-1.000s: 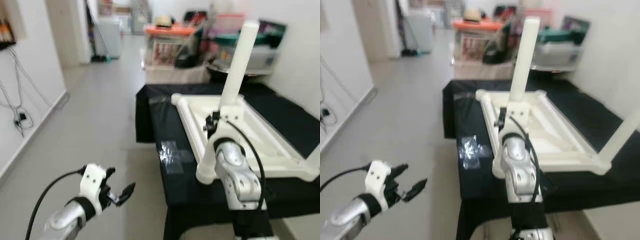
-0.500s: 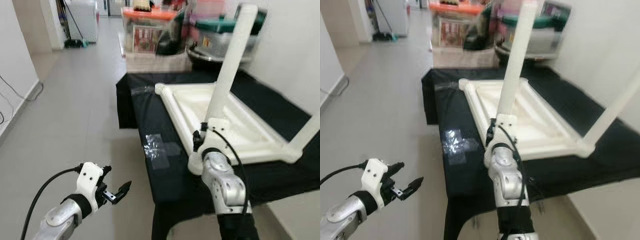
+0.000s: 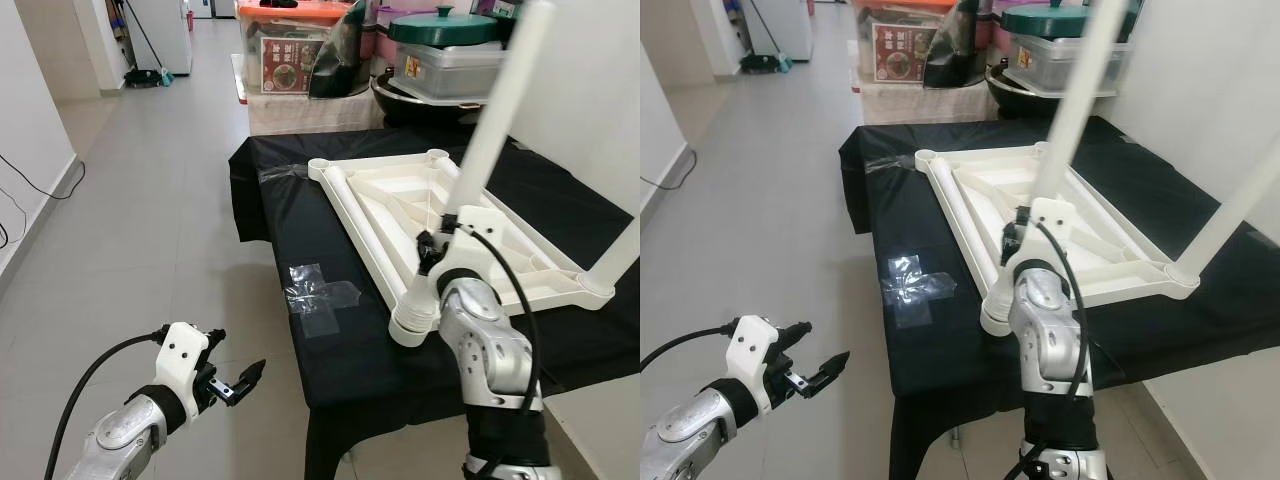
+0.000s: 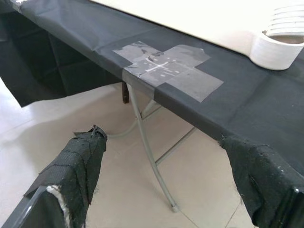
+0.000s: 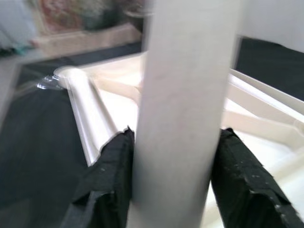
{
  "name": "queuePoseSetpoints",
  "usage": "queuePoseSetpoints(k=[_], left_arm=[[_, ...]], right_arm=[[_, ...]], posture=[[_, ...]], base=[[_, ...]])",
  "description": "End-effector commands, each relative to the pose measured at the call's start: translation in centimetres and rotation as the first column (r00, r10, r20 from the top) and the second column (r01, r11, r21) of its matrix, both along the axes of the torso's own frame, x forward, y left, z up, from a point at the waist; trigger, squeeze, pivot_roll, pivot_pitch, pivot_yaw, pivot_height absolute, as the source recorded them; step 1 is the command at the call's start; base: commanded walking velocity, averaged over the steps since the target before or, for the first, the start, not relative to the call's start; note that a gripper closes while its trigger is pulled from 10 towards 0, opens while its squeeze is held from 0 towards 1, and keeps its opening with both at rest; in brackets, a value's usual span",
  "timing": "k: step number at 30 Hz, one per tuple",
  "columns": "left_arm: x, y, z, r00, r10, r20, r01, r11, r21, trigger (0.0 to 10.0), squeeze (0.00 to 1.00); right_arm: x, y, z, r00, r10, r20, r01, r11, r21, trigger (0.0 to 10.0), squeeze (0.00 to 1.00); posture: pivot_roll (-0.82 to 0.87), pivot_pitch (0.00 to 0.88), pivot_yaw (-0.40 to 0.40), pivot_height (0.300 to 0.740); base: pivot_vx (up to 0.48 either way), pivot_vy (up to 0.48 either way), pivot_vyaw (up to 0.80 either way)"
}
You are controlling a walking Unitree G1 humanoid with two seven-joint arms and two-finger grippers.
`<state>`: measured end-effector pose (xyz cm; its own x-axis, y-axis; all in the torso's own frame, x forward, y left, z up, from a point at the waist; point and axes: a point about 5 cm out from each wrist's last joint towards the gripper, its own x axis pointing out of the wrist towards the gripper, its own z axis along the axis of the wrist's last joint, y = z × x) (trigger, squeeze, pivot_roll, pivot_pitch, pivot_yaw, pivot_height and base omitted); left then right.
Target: Building children table
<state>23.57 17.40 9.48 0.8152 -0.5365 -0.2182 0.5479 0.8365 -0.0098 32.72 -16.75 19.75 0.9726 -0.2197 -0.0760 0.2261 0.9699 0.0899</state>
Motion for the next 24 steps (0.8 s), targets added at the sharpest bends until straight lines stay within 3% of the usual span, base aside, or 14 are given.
queuePoseSetpoints(k=[1, 4, 12, 16, 19, 23, 24], left_arm=[[0.0, 0.2, -0.1, 1.0, -0.009, -0.001, 0.009, 0.999, 0.032, 10.0, 0.0], [-0.1, 0.4, -0.3, 1.0, -0.004, -0.004, 0.004, 0.999, 0.041, 10.0, 0.0], [-0.2, 0.6, -0.3, 1.0, 0.004, -0.003, -0.004, 0.999, 0.043, 10.0, 0.0], [-0.1, 0.6, -0.3, 1.0, 0.007, 0.001, -0.007, 0.999, 0.044, 10.0, 0.0], [0.2, 0.7, 0.1, 1.0, 0.011, 0.014, -0.011, 1.0, 0.023, 10.0, 0.0], [0.4, 0.7, 0.3, 1.0, 0.012, 0.017, -0.012, 1.0, 0.012, 10.0, 0.0], [0.6, 0.6, 0.8, 1.0, -0.002, 0.031, 0.002, 1.0, -0.01, 10.0, 0.0]], right_arm=[[0.0, -0.3, -0.4, 1.0, -0.008, -0.021, 0.009, 1.0, 0.008, 0.0, 0.0], [-0.3, 0.3, -2.3, 0.996, 0.02, -0.091, -0.011, 0.994, 0.107, 0.0, 0.0], [-0.4, 0.3, -3.0, 0.993, 0.029, -0.117, -0.015, 0.992, 0.122, 0.0, 0.0], [-0.2, 0.0, -2.5, 0.995, 0.023, -0.092, -0.012, 0.993, 0.12, 0.0, 0.0], [0.2, 0.2, -1.0, 0.999, 0.051, 0.001, -0.05, 0.983, 0.178, 0.0, 0.0], [0.3, 0.3, -0.5, 0.997, 0.064, 0.034, -0.07, 0.978, 0.194, 0.0, 0.0], [0.6, 0.6, 1.2, 0.988, 0.103, 0.118, -0.126, 0.971, 0.202, 0.0, 0.0]], posture=[[-0.02, 0.0, -0.071, 0.74], [-0.01, 0.0, -0.076, 0.74], [-0.01, 0.0, -0.079, 0.74], [-0.01, 0.0, -0.079, 0.74], [-0.02, 0.0, -0.075, 0.74], [-0.02, 0.0, -0.075, 0.74], [-0.02, 0.0, -0.07, 0.74]], base=[[0.0, 0.0, 0.0], [0.0, 0.0, 0.0], [0.0, 0.0, 0.0], [0.0, 0.0, 0.0], [0.0, 0.0, 0.0], [0.0, 0.0, 0.0], [0.0, 0.0, 0.0]])
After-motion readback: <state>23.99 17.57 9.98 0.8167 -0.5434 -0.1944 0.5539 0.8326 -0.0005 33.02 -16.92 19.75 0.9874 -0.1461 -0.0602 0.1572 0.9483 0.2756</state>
